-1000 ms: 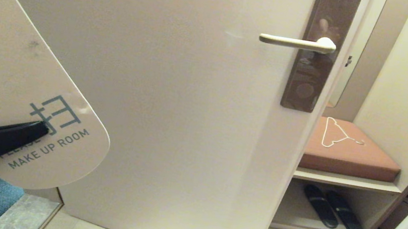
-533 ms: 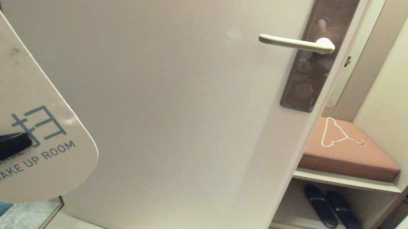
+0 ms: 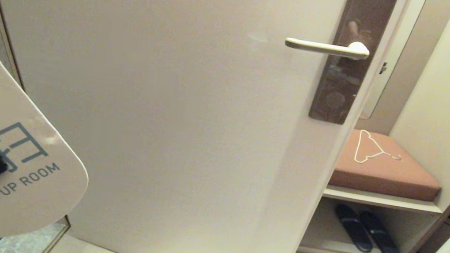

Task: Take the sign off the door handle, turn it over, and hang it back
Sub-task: Hang the sign back with the other side facing out

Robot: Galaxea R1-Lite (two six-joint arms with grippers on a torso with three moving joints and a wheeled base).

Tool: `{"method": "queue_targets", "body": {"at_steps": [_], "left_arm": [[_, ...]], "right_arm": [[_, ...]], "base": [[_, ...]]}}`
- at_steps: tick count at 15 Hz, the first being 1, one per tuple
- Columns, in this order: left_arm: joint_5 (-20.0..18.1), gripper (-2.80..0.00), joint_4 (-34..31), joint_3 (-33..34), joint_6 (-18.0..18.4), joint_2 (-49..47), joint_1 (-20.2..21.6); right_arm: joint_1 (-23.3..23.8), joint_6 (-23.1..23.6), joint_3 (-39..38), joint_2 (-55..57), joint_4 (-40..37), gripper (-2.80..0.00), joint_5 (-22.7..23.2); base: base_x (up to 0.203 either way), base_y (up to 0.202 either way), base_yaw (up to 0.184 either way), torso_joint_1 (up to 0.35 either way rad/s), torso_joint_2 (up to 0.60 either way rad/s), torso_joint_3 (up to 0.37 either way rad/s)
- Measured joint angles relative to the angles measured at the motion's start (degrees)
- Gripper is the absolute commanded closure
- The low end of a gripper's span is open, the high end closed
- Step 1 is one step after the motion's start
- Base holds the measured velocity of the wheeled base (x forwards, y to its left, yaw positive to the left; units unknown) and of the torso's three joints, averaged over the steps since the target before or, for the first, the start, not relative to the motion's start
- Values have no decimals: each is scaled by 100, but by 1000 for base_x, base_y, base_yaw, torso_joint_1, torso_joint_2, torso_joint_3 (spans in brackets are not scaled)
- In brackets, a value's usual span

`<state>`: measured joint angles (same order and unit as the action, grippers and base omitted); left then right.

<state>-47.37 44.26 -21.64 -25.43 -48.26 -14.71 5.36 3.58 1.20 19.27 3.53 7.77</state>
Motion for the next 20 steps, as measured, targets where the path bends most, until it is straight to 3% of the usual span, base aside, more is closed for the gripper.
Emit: {"method": "queue_targets", "body": {"at_steps": [3,9,12,17,20], "left_arm": [[99,0,-9,-35,0,97,13],[99,0,5,-262,-158,-20,706],[33,0,11,-559,-265,-308,808],[-405,0,17,-902,-295,-915,822],[-873,0,44,-1107,-293,-1394,824]], "right_arm": [[0,22,-42,-209,-361,0,-650],[0,-56,-85,-291,-380,0,-684],[0,-184,-91,-295,-383,0,-698],[0,-184,-95,-295,-383,0,-709],[0,-184,-95,-293,-386,0,-709]], "base": [[0,0,0,0,0,0],[0,0,0,0,0,0],[0,0,0,0,0,0],[0,0,0,0,0,0],[0,0,0,0,0,0]]}}
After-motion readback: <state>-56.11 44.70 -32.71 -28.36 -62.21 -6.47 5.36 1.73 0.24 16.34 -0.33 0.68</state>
